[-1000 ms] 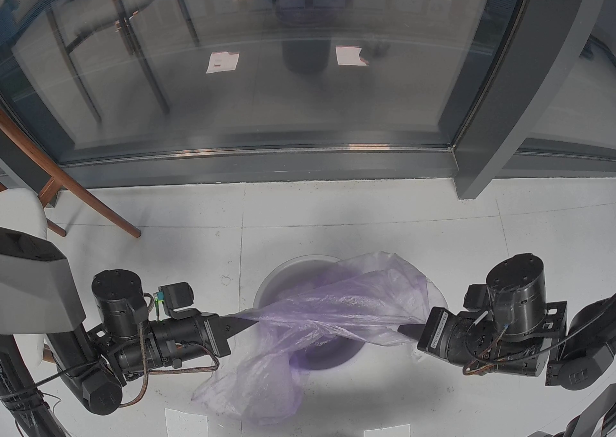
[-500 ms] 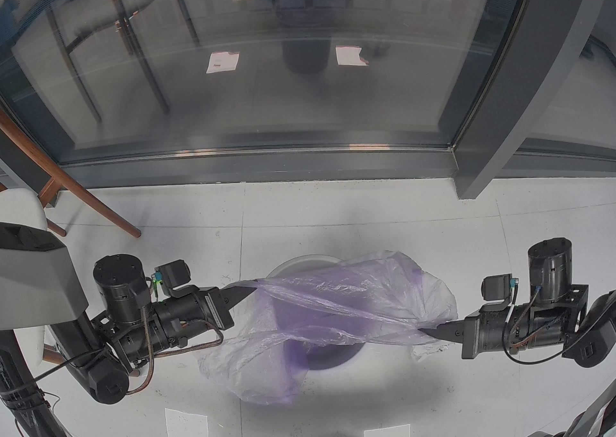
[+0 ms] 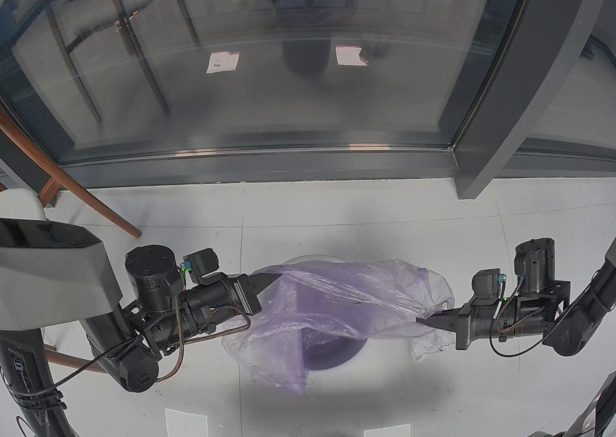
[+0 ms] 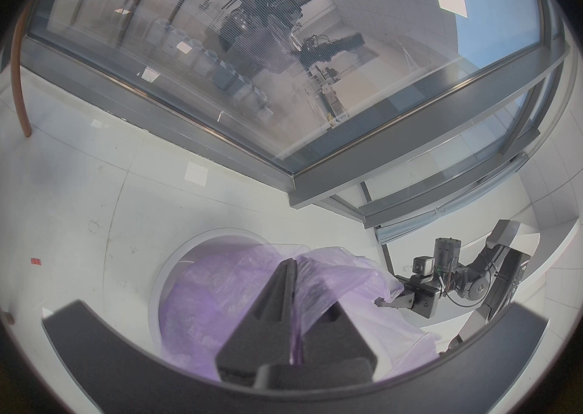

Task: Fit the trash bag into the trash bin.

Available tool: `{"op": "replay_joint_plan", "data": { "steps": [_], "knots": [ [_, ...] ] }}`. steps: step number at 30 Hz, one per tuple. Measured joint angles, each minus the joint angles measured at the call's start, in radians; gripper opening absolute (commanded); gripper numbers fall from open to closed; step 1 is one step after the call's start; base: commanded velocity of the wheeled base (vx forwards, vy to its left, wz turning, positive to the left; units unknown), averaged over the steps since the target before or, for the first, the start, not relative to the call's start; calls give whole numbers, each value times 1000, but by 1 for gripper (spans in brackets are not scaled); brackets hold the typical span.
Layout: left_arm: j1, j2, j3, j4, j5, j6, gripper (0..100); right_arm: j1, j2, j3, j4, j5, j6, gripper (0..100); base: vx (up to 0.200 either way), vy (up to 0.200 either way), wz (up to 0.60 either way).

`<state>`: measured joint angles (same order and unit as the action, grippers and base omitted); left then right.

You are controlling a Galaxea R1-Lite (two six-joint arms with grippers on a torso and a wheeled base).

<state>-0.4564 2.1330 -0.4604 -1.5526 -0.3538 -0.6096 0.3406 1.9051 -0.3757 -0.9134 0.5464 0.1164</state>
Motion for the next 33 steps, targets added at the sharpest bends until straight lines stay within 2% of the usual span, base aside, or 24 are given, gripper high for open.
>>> {"op": "replay_joint_plan", "data": {
  "steps": [4, 7, 9, 13, 18, 20, 29, 33],
  "knots": [
    [10, 33, -57, -1, 4, 0, 0, -13, 55, -33, -40, -12, 3, 0, 0, 0, 0],
    [18, 64, -84, 0, 9, 0, 0, -24, 99, -73, -51, -70, 17, 0, 0, 0, 0],
    [21, 83, -99, 0, 12, -1, 0, -30, 125, -103, -56, -105, 47, 0, 0, 0, 0],
    [23, 109, -128, 0, 20, -2, 0, -33, 153, -139, -54, -128, 104, 0, 0, 0, 0],
    [24, 139, -150, 0, 50, 0, 0, -35, 199, -174, -55, -263, 143, 0, 0, 0, 0],
    [24, 142, -142, -1, 54, -1, 0, -36, 216, -173, -55, -290, 148, 0, 0, 0, 0],
    [26, 147, -95, 0, 50, 24, 0, -20, 212, -142, -59, -256, 156, 0, 0, 0, 0],
    [57, 161, -155, -1, 114, 31, 0, 0, 215, -142, -62, -255, 158, 0, 0, 0, 0]
  ]
}}
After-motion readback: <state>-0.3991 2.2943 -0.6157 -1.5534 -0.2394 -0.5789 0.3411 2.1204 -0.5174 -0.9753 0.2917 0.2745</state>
